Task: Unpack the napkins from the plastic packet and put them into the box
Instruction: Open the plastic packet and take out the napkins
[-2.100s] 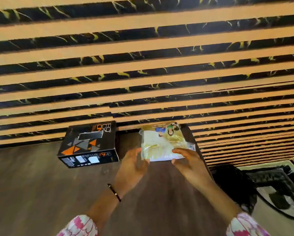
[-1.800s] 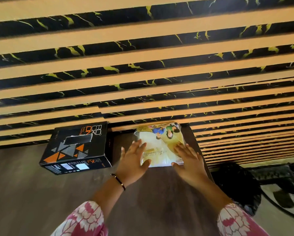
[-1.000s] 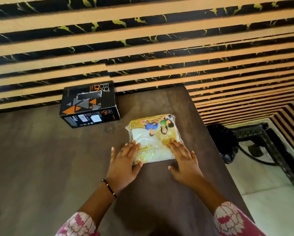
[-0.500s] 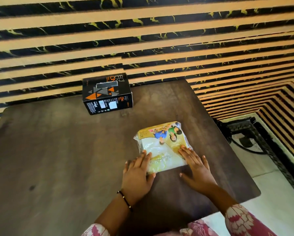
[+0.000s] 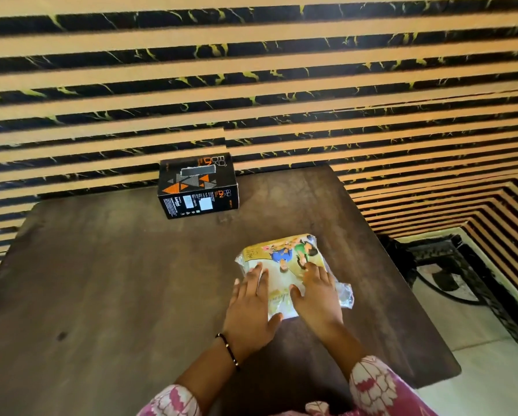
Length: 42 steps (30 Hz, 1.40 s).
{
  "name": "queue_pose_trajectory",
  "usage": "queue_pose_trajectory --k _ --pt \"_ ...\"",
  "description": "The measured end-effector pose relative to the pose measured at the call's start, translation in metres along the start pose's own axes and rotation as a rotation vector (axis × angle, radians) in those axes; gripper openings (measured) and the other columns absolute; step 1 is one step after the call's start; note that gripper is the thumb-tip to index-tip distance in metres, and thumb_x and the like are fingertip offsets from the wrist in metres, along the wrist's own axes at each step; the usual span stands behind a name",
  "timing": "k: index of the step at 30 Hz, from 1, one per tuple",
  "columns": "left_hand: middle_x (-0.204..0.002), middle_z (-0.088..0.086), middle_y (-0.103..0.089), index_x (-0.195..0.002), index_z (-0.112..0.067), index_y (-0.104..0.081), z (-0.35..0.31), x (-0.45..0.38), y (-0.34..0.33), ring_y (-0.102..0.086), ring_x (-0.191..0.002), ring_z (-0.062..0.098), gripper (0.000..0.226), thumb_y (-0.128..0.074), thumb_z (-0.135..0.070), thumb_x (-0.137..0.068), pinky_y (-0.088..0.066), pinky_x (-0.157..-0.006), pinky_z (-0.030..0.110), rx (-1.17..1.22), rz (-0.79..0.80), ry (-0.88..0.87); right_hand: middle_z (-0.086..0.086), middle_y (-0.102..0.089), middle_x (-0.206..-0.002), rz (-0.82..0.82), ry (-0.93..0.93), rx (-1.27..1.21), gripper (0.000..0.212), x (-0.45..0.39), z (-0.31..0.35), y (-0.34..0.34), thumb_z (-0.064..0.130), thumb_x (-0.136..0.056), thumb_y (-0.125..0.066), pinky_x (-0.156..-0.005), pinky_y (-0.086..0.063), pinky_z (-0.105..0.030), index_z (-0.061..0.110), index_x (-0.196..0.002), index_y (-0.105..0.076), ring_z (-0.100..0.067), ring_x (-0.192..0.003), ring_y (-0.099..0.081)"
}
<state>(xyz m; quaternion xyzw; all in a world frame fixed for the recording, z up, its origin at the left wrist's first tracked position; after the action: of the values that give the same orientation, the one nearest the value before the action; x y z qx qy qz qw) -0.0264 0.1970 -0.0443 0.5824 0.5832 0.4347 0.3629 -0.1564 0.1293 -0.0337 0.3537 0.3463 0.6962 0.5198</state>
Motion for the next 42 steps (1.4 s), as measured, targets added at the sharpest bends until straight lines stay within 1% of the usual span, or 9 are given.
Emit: queue_pose_trajectory --k 3,8,17,23,27,31,35,39,42 --pt "-0.157 0.002 0.007 -0.146 -0.014 0.003 -0.001 -0.015 -0.006 0.005 -0.144 0.019 0.083 -0.044 -0.045 -0.087 0.004 -0.116 0.043 -0.073 0.089 -0.044 -0.008 -0.05 -0.128 0.04 -0.067 0.133 0.048 -0.017 0.007 0.004 0.037 -0.084 -0.051 -0.103 -0.036 -0.039 0.009 -0.122 -0.049 -0.027 -0.125 -0.035" --pt "-0.157 -0.006 0.007 -0.146 -0.022 0.006 0.003 -0.017 -0.015 0.003 -0.144 0.016 0.082 -0.043 -0.047 -0.086 0.0 -0.115 0.048 -0.038 0.092 0.036 -0.005 -0.061 -0.109 0.155 -0.089 0.189 0.032 -0.033 0.007 0.007 0.037 -0.08 -0.05 -0.095 -0.034 -0.038 0.013 -0.099 -0.062 -0.026 -0.117 -0.034" --pt "-0.158 0.0 -0.002 -0.146 -0.018 0.0 -0.013 -0.033 -0.015 -0.002 -0.144 0.019 0.079 -0.043 -0.048 -0.087 -0.002 -0.117 0.049 -0.075 0.034 0.132 -0.006 -0.062 -0.107 0.223 -0.077 -0.05 0.019 -0.065 -0.002 0.02 0.028 -0.088 -0.045 -0.095 -0.028 -0.04 0.022 -0.071 -0.051 -0.028 -0.118 -0.034" --pt "-0.157 -0.003 -0.007 -0.146 -0.019 -0.005 -0.016 -0.043 -0.011 -0.008 -0.143 0.018 0.082 -0.049 -0.05 -0.084 -0.004 -0.114 0.054 -0.051 0.037 0.19 0.0 -0.059 -0.11 0.169 0.048 -0.183 0.015 -0.065 -0.025 0.026 0.025 -0.088 -0.053 -0.093 -0.034 -0.033 0.023 -0.097 -0.065 -0.022 -0.12 -0.04" --pt "-0.157 -0.003 -0.009 -0.146 -0.019 -0.008 -0.02 -0.05 -0.008 -0.009 -0.143 0.018 0.081 -0.051 -0.048 -0.083 -0.004 -0.115 0.055 -0.033 0.03 0.21 0.01 -0.054 -0.09 0.179 0.076 -0.203 0.016 -0.067 -0.028 0.035 0.028 -0.086 -0.056 -0.085 -0.047 -0.032 0.021 -0.099 -0.064 -0.024 -0.114 -0.051" --pt "-0.156 -0.002 -0.01 -0.146 -0.019 -0.008 -0.023 -0.051 -0.009 -0.01 -0.143 0.018 0.081 -0.052 -0.045 -0.083 -0.003 -0.115 0.054 -0.035 0.029 0.233 0.0 -0.055 -0.126 0.234 0.11 0.018 0.034 -0.071 -0.021 0.03 0.04 -0.088 -0.051 -0.097 -0.034 -0.037 0.022 -0.116 -0.059 -0.026 -0.122 -0.036" --pt "-0.157 -0.003 -0.009 -0.146 -0.019 -0.009 -0.025 -0.049 -0.01 -0.009 -0.143 0.017 0.078 -0.051 -0.043 -0.084 -0.001 -0.115 0.053 -0.028 0.026 0.261 0.0 -0.06 -0.118 0.221 0.006 -0.001 0.025 -0.08 -0.011 0.023 0.041 -0.084 -0.055 -0.097 -0.028 -0.038 0.026 -0.1 -0.068 -0.027 -0.12 -0.033" --pt "-0.156 -0.004 -0.011 -0.145 -0.02 -0.01 -0.027 -0.048 -0.01 -0.011 -0.143 0.017 0.078 -0.051 -0.044 -0.084 -0.001 -0.115 0.052 -0.028 0.027 0.279 0.007 -0.067 -0.095 0.048 0.066 -0.154 0.009 -0.078 -0.012 0.018 0.028 -0.081 -0.061 -0.086 -0.023 -0.035 0.023 -0.084 -0.068 -0.019 -0.112 -0.04" --pt "-0.156 -0.005 -0.012 -0.145 -0.022 -0.012 -0.026 -0.048 -0.01 -0.013 -0.142 0.017 0.078 -0.052 -0.046 -0.083 -0.002 -0.116 0.051 -0.015 0.028 0.282 0.014 -0.066 -0.08 0.05 0.168 -0.381 0.013 -0.073 -0.021 0.017 0.023 -0.076 -0.066 -0.091 -0.035 -0.039 0.034 -0.068 -0.064 -0.017 -0.101 -0.049"
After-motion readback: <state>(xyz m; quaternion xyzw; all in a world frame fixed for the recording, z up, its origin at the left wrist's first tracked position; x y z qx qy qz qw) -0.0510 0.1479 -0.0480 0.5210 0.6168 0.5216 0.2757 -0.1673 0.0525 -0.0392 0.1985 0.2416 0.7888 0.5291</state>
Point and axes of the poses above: each hand's wrist, its own x-axis away from the middle knuckle, its own y-axis out of the back of the hand, z = x × y, the point moved 3 cm from there along -x, towards the middle knuckle
